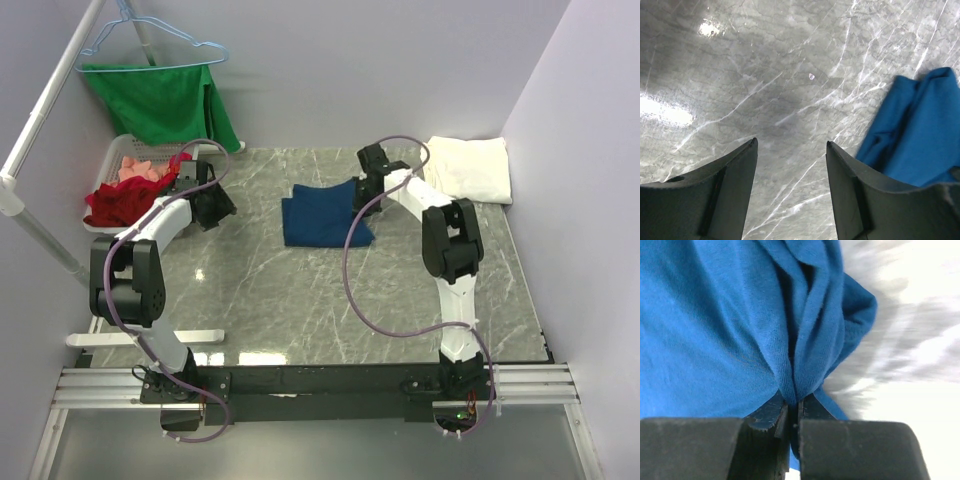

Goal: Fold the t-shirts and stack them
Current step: Neatly place the folded tshirt to the corner

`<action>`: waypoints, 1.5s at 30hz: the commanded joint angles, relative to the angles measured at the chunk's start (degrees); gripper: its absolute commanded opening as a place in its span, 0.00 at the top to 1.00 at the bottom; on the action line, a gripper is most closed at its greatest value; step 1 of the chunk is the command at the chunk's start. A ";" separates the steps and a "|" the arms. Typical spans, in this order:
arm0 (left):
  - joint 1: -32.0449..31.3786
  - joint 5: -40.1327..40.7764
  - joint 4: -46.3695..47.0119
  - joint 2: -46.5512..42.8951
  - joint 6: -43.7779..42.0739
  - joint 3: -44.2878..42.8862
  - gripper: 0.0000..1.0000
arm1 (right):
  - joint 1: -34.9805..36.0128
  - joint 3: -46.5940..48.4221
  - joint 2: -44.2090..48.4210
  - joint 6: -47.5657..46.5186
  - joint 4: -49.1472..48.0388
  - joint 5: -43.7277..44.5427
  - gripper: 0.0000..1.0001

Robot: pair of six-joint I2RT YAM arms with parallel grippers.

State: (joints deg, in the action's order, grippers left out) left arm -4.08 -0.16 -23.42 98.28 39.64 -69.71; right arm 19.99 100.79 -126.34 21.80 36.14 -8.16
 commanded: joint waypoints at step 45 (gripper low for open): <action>-1.20 -3.09 -2.51 13.69 0.62 -17.65 0.37 | -23.50 38.08 -11.12 -7.66 -2.57 54.74 1.00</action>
State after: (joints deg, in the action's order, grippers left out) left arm -4.34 -2.74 -25.41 110.54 39.90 -83.81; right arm -0.75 135.94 -139.41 12.93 39.31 40.38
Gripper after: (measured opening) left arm 0.625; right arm 0.045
